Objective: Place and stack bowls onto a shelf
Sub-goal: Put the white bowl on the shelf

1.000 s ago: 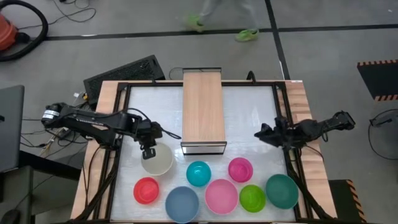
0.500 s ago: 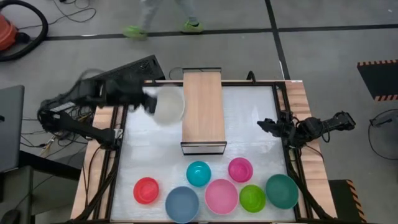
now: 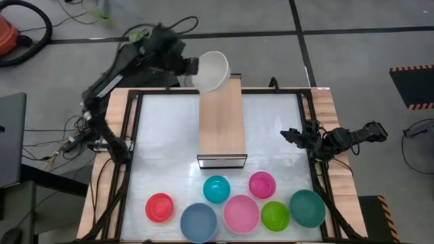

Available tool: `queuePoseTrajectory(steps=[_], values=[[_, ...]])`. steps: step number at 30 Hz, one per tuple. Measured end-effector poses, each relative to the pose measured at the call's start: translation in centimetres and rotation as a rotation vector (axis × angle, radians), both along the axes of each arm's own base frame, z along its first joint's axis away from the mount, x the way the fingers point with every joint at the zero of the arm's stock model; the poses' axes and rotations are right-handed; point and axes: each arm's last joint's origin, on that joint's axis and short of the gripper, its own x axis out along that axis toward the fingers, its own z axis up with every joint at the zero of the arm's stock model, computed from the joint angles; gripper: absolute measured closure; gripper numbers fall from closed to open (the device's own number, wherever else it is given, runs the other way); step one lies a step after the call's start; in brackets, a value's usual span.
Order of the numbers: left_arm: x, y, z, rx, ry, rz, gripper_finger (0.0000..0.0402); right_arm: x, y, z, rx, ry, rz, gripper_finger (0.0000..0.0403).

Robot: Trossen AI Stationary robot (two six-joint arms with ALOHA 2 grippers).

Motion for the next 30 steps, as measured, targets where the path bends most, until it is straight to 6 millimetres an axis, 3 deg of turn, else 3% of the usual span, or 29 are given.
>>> queuePoseTrajectory(steps=[5,12,18,30], values=[[1.7,3.5,-4.1,-0.143,0.19,0.034,0.0402,0.0,0.0,0.0,0.0,0.0,-0.001,0.0194],[3.6,5.0,-7.1,-0.168,0.288,0.044,0.0401,0.0,0.0,0.0,-0.042,0.007,-0.02,0.0194],[4.0,5.6,-8.0,-0.091,0.387,0.091,0.0401,0.0,0.0,0.0,-0.046,0.008,-0.022,0.0194],[4.1,6.1,-8.3,-0.045,0.421,0.112,0.0401,0.0,0.0,-0.1,-0.05,0.019,-0.022,0.0194]])
